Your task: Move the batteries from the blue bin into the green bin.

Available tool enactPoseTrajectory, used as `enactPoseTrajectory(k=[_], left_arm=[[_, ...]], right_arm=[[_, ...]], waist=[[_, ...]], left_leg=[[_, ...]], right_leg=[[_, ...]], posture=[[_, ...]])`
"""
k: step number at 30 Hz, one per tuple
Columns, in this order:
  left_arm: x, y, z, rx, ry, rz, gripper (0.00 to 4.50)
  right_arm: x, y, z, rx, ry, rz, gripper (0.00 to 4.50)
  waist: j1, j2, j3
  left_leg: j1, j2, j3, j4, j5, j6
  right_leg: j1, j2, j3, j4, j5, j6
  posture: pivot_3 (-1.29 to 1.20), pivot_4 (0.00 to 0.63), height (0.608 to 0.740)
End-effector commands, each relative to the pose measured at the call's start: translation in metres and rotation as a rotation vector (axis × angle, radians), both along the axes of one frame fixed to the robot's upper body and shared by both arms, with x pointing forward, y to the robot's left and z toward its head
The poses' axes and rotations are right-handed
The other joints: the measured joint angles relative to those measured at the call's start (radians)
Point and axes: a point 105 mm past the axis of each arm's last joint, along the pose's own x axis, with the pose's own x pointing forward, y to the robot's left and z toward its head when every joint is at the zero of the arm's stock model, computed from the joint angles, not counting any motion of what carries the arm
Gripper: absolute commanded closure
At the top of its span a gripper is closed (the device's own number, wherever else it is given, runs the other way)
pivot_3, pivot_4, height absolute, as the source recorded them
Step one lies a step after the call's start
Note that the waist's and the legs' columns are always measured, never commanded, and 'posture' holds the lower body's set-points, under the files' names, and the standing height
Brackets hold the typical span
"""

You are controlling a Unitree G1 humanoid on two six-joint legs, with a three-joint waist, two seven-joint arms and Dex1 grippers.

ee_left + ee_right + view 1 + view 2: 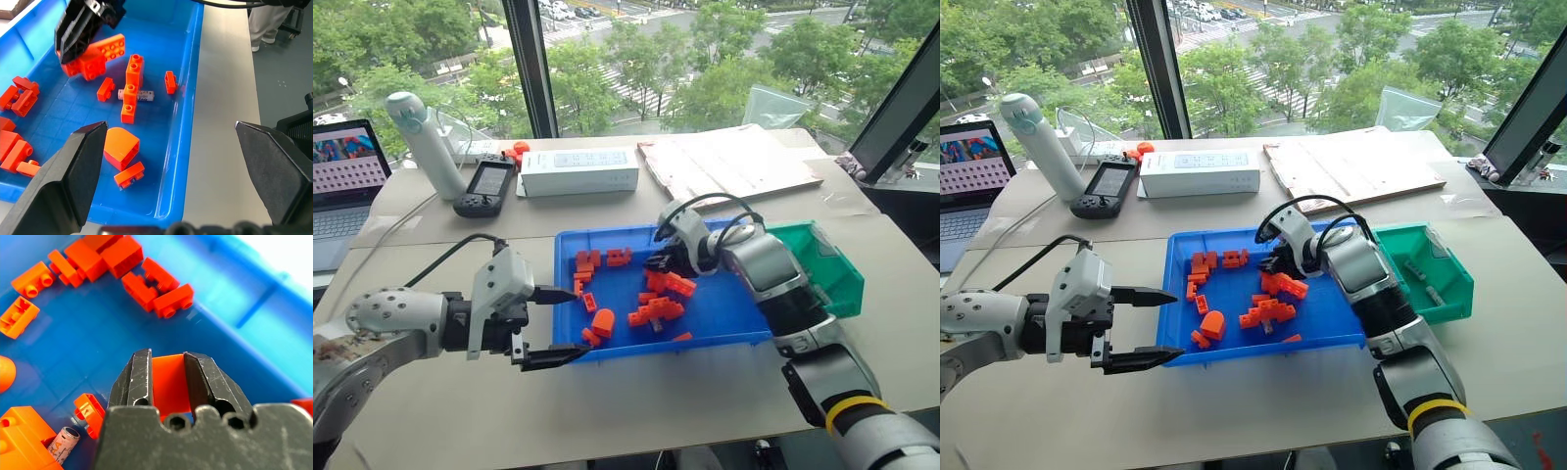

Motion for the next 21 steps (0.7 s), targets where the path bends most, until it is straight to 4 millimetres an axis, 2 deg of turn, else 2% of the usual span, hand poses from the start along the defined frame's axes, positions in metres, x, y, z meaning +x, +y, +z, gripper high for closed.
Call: enactPoseTrajectory(k=[1, 5, 7, 8, 11, 15, 16, 21], left_arm=[[-0.001, -0.004, 0.004, 0.004, -0.027, -0.029, 0.00], [0.000, -0.005, 0.003, 0.002, -0.026, -0.041, 0.00], [0.001, -0.006, 0.003, 0.002, -0.026, -0.046, 0.00], [0.001, -0.006, 0.003, 0.002, -0.025, -0.048, 0.00], [0.001, -0.007, 0.002, 0.003, -0.023, -0.059, 0.00], [0.002, -0.008, 0.002, 0.003, -0.023, -0.067, 0.00], [0.002, -0.008, 0.002, 0.003, -0.022, -0.068, 0.00], [0.002, -0.007, 0.002, 0.005, -0.020, -0.069, 0.00]], right_arm=[[0.008, -0.033, 0.030, 0.023, -0.053, -0.055, 3.46], [0.010, -0.062, 0.037, 0.017, -0.040, -0.113, 3.46], [0.014, -0.083, 0.035, -0.043, -0.062, -0.163, 2.79], [0.016, -0.090, 0.034, -0.069, -0.075, -0.182, 2.64], [0.017, -0.100, 0.031, -0.093, -0.068, -0.197, 1.68], [0.010, -0.092, 0.029, -0.110, -0.080, -0.118, 0.24], [0.008, -0.086, 0.032, -0.092, -0.089, -0.083, 0.03], [-0.018, -0.048, 0.033, -0.108, -0.177, 0.220, 0.03]], waist=[[0.004, 0.000, 0.000], [0.004, 0.000, 0.000], [0.003, 0.000, 0.000], [0.002, 0.000, 0.000], [0.000, 0.000, 0.000], [-0.006, 0.000, 0.000], [-0.006, 0.000, 0.000], [-0.006, 0.000, 0.000]], left_leg=[[0.000, 0.000, 0.000, 0.000, 0.000, 0.000], [0.000, 0.000, 0.001, 0.000, 0.000, 0.000], [0.000, 0.000, 0.001, -0.001, 0.000, 0.000], [0.000, 0.000, 0.001, -0.001, 0.000, 0.000], [0.000, 0.000, 0.001, -0.001, 0.000, 0.001], [0.000, 0.000, 0.001, -0.001, 0.001, 0.001], [0.000, 0.000, 0.001, -0.001, 0.001, 0.001], [0.000, 0.000, 0.001, -0.001, 0.001, 0.001]], right_leg=[[0.000, 0.000, 0.000, 0.000, 0.000, 0.000], [0.000, 0.000, 0.000, -0.001, 0.000, 0.000], [0.000, 0.000, 0.000, -0.001, 0.000, 0.000], [-0.001, 0.000, 0.001, -0.001, 0.000, 0.000], [-0.001, 0.000, 0.001, -0.001, 0.000, 0.000], [-0.002, 0.000, 0.001, 0.000, 0.000, 0.000], [-0.001, 0.000, 0.001, 0.000, 0.000, 0.000], [-0.001, 0.000, 0.001, 0.000, 0.000, 0.000]], posture=[[0.00, 0.150, 0.740], [0.00, 0.150, 0.740], [0.00, 0.150, 0.740], [0.00, 0.150, 0.740], [0.00, 0.150, 0.740], [0.00, 0.150, 0.740], [0.00, 0.150, 0.740], [0.00, 0.150, 0.740]])
